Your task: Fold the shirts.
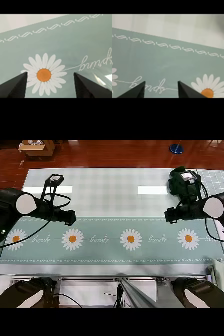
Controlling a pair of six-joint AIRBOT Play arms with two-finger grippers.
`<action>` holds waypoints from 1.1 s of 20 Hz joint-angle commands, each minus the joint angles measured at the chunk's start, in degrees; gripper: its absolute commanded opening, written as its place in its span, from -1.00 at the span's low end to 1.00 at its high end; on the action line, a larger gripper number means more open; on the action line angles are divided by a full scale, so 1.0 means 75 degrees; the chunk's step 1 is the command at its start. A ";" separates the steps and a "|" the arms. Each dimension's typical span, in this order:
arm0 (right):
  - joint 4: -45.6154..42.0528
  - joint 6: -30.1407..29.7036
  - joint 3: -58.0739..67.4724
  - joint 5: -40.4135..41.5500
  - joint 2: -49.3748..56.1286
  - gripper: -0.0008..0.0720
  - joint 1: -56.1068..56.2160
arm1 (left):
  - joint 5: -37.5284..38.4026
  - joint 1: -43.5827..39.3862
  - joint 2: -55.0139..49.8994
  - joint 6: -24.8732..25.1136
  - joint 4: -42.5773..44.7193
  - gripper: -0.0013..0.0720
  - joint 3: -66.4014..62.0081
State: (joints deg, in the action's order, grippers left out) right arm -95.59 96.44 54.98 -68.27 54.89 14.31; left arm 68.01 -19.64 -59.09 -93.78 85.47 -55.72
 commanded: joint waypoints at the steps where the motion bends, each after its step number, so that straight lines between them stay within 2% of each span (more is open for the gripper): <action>1: -0.0493 -0.0073 0.0070 0.0437 0.0006 0.32 -0.0003 | -0.0003 -0.0003 -0.0006 0.0003 -0.0003 1.00 0.0003; 5: -0.2244 0.0997 0.0463 0.1419 0.0009 0.31 -0.0067 | -0.0003 -0.0003 -0.0006 0.0003 -0.0003 1.00 0.0003; 8: -0.2713 0.1760 0.0848 0.1999 0.0227 0.31 -0.0755 | -0.0006 -0.0003 -0.0023 0.0003 -0.0003 1.00 0.0003; 14: -0.2634 0.1702 0.2197 0.2104 0.2119 0.32 -0.2221 | -0.0003 -0.0003 -0.0044 0.0003 -0.0064 1.00 0.0003; 22: -0.2299 0.1711 0.3121 0.2838 0.4095 0.32 -0.3002 | 0.0023 -0.0003 -0.0044 0.0000 -0.0067 1.00 0.0003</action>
State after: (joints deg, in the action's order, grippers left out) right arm -113.36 109.16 76.79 -49.95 81.12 -6.50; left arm 68.14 -19.64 -59.40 -93.78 85.01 -55.72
